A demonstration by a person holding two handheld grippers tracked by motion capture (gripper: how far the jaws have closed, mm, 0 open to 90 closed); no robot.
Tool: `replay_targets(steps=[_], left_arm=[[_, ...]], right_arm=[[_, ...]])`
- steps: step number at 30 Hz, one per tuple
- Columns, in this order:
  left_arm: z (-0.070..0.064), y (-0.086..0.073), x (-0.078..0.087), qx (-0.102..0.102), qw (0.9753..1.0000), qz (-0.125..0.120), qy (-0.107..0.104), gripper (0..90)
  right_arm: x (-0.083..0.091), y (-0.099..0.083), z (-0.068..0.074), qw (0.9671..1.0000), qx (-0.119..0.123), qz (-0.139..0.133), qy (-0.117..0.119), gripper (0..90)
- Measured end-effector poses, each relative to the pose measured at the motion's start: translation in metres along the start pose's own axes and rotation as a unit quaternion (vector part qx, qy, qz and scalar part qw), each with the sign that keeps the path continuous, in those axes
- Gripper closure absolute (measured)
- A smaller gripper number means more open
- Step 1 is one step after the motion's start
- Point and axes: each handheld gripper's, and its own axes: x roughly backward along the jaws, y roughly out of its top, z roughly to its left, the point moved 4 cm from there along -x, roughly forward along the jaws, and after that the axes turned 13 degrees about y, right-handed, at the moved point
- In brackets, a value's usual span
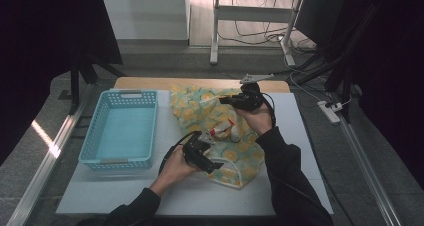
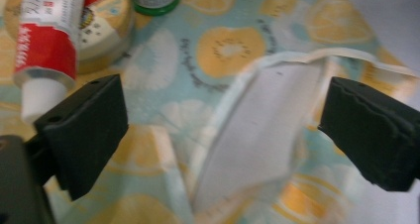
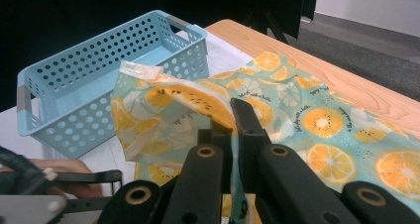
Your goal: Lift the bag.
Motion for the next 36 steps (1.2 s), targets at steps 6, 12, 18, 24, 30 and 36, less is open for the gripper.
replay_targets(steps=[6,12,18,24,30,36], left_arm=[[0.005,-0.003,-0.017,-0.004,0.9996,0.019,0.019,11.8],[0.004,-0.006,-0.023,-0.026,0.9993,0.023,0.016,21.4],[0.003,-0.004,-0.019,-0.038,0.9990,0.024,0.000,50.7],[0.005,-0.003,-0.019,-0.025,0.9993,0.029,-0.001,77.9],[0.000,-0.002,-0.018,-0.017,0.9992,0.036,0.002,90.0],[0.002,-0.001,-0.012,0.013,0.9991,0.038,-0.012,90.0]], right_arm=[[0.000,-0.002,-0.002,1.0000,-0.002,0.001,-0.002,89.3],[0.001,-0.003,-0.004,1.0000,-0.005,0.000,-0.003,89.3],[0.001,-0.004,-0.004,1.0000,-0.006,0.000,-0.004,89.3],[0.001,-0.004,-0.004,1.0000,-0.006,0.000,-0.004,89.3],[0.003,-0.004,-0.005,1.0000,-0.008,-0.001,-0.004,89.3],[0.004,-0.004,-0.004,1.0000,-0.007,-0.001,0.000,89.4]])
